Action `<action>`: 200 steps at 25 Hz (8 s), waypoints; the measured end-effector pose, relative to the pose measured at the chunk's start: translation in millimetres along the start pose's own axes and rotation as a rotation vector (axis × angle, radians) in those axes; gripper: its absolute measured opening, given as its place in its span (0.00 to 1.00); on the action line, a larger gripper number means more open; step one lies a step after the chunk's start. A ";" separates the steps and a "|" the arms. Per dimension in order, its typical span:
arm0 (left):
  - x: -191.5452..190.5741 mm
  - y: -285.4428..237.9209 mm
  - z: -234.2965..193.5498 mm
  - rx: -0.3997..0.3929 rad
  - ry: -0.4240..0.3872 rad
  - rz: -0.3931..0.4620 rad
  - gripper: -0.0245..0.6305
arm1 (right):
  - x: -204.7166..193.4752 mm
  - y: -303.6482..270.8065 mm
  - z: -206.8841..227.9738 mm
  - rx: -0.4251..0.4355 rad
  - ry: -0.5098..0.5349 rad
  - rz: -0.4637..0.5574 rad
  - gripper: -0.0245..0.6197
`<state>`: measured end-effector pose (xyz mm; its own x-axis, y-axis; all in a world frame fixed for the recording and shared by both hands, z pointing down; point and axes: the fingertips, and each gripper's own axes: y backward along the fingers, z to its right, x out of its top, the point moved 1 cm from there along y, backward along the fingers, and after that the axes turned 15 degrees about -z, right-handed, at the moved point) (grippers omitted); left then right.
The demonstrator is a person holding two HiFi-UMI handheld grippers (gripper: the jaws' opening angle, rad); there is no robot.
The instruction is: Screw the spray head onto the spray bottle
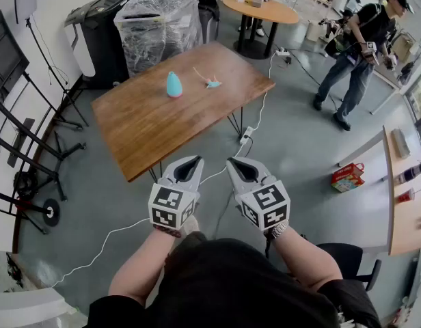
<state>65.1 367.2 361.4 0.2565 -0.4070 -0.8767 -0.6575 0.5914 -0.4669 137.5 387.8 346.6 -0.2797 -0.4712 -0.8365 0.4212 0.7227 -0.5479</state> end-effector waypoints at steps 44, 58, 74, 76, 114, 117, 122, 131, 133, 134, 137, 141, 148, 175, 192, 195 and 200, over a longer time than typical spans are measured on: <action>59.4 -317.5 -248.2 -0.032 -0.046 -0.345 0.20 | 103.9 -318.9 221.8 0.085 -0.055 -0.195 0.03; 8.5 -454.1 -295.3 0.021 -0.035 -0.599 0.22 | 88.2 -389.3 302.5 0.226 -0.028 -0.312 0.03; -22.9 -488.5 -304.3 0.025 -0.104 -0.742 0.14 | 85.2 -410.1 323.1 0.264 -0.031 -0.331 0.03; -23.7 -489.0 -304.4 0.023 -0.113 -0.743 0.13 | 84.4 -409.7 324.0 0.258 -0.034 -0.332 0.03; 126.3 -377.2 -276.1 -0.489 0.347 -0.394 0.08 | 126.6 -403.1 260.2 0.063 1.375 -0.308 0.37; 130.8 -368.5 -273.4 -0.538 0.382 -0.374 0.08 | 125.4 -407.9 252.9 0.068 1.472 -0.320 0.37; 134.0 -352.9 -267.9 -0.608 0.423 -0.355 0.08 | 123.6 -410.8 241.1 0.067 1.568 -0.340 0.37; 131.2 -330.6 -268.6 -0.664 0.433 -0.346 0.08 | 128.2 -407.0 220.3 0.040 1.648 -0.342 0.23; 130.0 -327.4 -268.5 -0.667 0.421 -0.347 0.09 | 126.9 -406.3 217.6 0.045 1.650 -0.348 0.23; 129.7 -325.6 -268.4 -0.664 0.414 -0.346 0.09 | 126.8 -405.6 216.2 0.050 1.649 -0.351 0.23; 130.2 -320.5 -269.9 -0.638 0.388 -0.330 0.12 | 125.1 -405.1 213.8 0.072 1.636 -0.363 0.22; 128.3 -308.1 -277.9 -0.561 0.315 -0.323 0.31 | 125.0 -406.5 213.6 0.118 1.600 -0.389 0.22; 123.6 -269.8 -313.7 -0.274 0.076 -0.282 0.35 | 140.7 -403.5 217.7 0.188 1.472 -0.466 0.22; -26.2 -347.8 -425.7 0.113 -0.027 -0.435 0.78 | 204.2 -387.8 194.7 0.323 1.253 -0.551 0.22; -58.0 -380.1 -421.8 0.034 -0.050 -0.540 0.70 | 226.6 -381.0 178.0 0.373 1.237 -0.526 0.22; -55.0 -372.4 -421.4 0.045 -0.083 -0.573 0.70 | 226.6 -381.9 173.9 0.382 1.243 -0.524 0.22; -49.0 -359.3 -424.1 0.090 -0.197 -0.659 0.69 | 224.9 -382.1 171.2 0.401 1.260 -0.522 0.22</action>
<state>-11.7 -120.6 621.3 0.7118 -0.5721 -0.4075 -0.2613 0.3228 -0.9097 61.4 -80.9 367.1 -0.9562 0.2768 -0.0951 0.1846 0.3184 -0.9298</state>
